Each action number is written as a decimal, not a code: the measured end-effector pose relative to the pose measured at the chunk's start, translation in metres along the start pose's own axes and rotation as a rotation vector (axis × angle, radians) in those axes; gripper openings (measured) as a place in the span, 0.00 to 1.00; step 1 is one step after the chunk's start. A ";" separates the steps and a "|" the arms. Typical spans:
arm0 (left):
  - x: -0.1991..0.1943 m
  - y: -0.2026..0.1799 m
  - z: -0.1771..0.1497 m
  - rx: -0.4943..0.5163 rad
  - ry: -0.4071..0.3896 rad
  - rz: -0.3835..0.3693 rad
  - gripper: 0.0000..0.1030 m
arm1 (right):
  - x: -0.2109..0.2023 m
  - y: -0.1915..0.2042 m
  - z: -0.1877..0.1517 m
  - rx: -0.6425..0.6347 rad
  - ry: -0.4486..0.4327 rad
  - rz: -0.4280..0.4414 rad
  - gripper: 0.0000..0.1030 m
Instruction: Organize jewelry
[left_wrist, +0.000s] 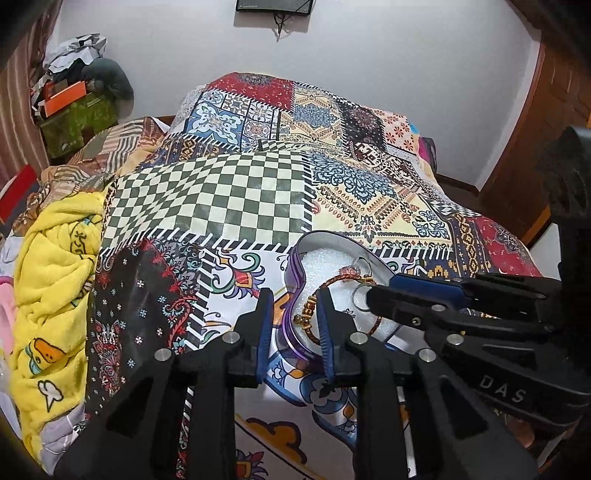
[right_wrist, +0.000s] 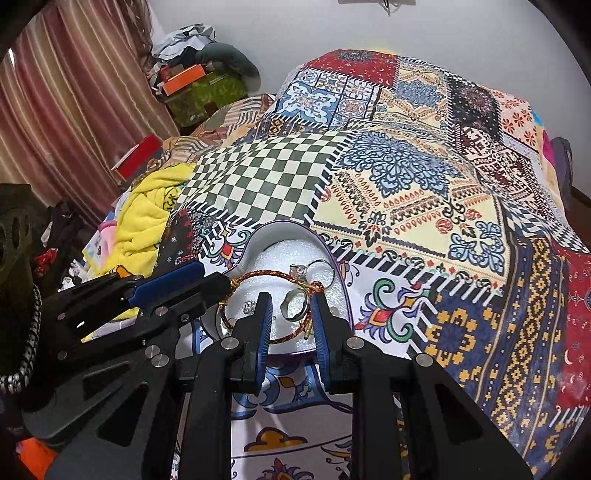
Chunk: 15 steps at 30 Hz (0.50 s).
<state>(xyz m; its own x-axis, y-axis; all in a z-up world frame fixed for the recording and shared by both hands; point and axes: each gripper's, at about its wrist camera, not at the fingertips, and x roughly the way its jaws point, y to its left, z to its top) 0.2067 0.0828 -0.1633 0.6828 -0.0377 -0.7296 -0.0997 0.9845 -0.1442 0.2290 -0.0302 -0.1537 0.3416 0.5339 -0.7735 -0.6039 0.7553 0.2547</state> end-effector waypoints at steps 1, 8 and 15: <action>-0.002 -0.001 0.000 0.002 -0.003 0.001 0.22 | -0.002 0.000 0.000 0.000 -0.003 -0.003 0.19; -0.022 -0.009 0.004 0.023 -0.036 0.004 0.22 | -0.031 0.001 0.000 -0.003 -0.061 -0.040 0.19; -0.055 -0.023 0.011 0.045 -0.095 -0.009 0.22 | -0.075 -0.007 -0.006 0.013 -0.138 -0.090 0.19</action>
<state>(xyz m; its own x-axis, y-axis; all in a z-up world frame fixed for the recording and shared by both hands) 0.1791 0.0641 -0.1128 0.7490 -0.0324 -0.6617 -0.0622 0.9909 -0.1190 0.2029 -0.0777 -0.1011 0.4901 0.5103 -0.7067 -0.5576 0.8067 0.1958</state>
